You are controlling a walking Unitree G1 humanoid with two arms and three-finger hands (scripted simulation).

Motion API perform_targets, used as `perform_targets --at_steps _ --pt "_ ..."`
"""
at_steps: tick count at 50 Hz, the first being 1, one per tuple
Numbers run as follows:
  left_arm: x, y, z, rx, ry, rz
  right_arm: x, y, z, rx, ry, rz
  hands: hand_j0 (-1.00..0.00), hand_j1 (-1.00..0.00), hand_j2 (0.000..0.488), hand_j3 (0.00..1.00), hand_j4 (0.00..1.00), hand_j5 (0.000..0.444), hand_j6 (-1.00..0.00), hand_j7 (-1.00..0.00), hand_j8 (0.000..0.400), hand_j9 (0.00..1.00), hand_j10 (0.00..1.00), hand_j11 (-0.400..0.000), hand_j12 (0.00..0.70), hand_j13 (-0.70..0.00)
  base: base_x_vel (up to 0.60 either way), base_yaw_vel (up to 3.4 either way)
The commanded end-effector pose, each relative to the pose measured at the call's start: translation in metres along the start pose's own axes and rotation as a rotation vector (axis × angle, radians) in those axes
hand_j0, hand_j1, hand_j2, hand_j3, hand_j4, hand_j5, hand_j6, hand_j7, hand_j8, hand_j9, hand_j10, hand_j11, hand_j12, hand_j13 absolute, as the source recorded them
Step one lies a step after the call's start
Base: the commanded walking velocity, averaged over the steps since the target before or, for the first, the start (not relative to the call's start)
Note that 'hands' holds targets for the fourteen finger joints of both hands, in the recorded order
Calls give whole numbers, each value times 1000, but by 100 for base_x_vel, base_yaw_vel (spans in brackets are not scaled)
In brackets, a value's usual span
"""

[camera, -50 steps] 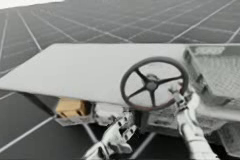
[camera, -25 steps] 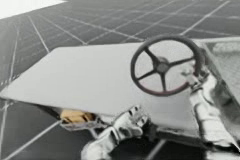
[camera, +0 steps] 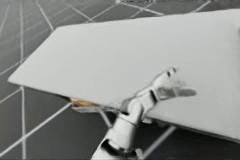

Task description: Pick up and drop off the object

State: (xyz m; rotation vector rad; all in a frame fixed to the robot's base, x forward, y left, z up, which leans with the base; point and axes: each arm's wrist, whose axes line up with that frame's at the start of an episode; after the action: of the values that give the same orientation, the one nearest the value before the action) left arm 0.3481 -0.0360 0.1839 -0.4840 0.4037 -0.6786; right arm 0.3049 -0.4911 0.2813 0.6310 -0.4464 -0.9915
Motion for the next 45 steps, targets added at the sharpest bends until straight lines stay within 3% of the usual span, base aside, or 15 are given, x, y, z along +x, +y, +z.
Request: perform_targets --at_steps 1,6,7,8,9,10,11,12,13,21,25,32,39,42,45 --pt "-7 -6 4 13 -18 28 149 2 -12 58 21 -26 0 0 0 1000 1000 0 0 0 0 1000 1000 -400 0 -700 0 -35" --pt "-34 15 11 -41 -58 132 147 25 -113 -7 208 -49 0 0 0 1000 1000 0 0 0 0 1000 1000 -400 0 -700 0 -21" --pt "-35 20 4 -58 -58 154 147 36 -134 -37 226 -35 0 0 0 932 1000 34 0 0 0 1000 1000 -400 0 -700 0 -8" --pt "-39 23 11 -67 -77 174 153 46 -148 -72 251 -20 0 0 0 211 978 383 0 0 0 1000 1000 -400 0 -700 0 -4" --pt "-42 34 11 -80 -100 194 145 58 -158 -92 278 -5 0 0 0 0 190 95 0 0 0 1000 1000 -400 0 -700 0 0" --pt "-45 31 15 -107 -99 214 149 77 -168 -95 279 -6 0 0 0 0 0 0 0 0 0 932 1000 -400 0 -700 0 4" --pt "-54 36 15 -101 -116 229 148 77 -183 -115 294 5 0 0 0 0 0 0 0 0 0 211 978 -391 0 -684 0 8" --pt "-52 42 13 -104 -133 227 144 95 -183 -138 319 21 0 0 0 0 0 0 0 0 0 0 190 -76 0 -133 0 12" --pt "-52 39 19 -97 -140 239 144 100 -197 -158 329 28 0 0 0 0 0 0 0 0 0 0 0 0 0 0 0 15" --pt "-45 9 16 -60 -139 138 125 50 -152 -219 273 115 0 0 0 0 0 0 0 0 0 0 0 0 0 0 0 14" --pt "-48 -16 28 -35 -224 103 47 31 -123 -273 152 286 0 0 0 0 0 0 0 0 0 0 0 0 0 0 0 3" --pt "-51 -34 44 61 -506 221 -99 31 -99 -323 -221 779 0 0 0 0 0 0 0 0 0 0 0 0 0 0 0 -2" --pt "-98 -3 51 65 -706 291 -201 90 -143 -349 -298 1099 0 0 0 0 0 0 0 0 0 0 0 0 0 0 0 3" --pt "-95 20 48 104 -811 329 -229 99 -172 -325 -238 1166 0 0 0 0 0 0 0 0 0 0 0 0 0 0 0 10" --pt "-78 43 44 134 -805 394 -229 97 -201 -318 -216 1140 0 0 0 0 0 0 0 0 0 0 0 0 0 0 0 12"
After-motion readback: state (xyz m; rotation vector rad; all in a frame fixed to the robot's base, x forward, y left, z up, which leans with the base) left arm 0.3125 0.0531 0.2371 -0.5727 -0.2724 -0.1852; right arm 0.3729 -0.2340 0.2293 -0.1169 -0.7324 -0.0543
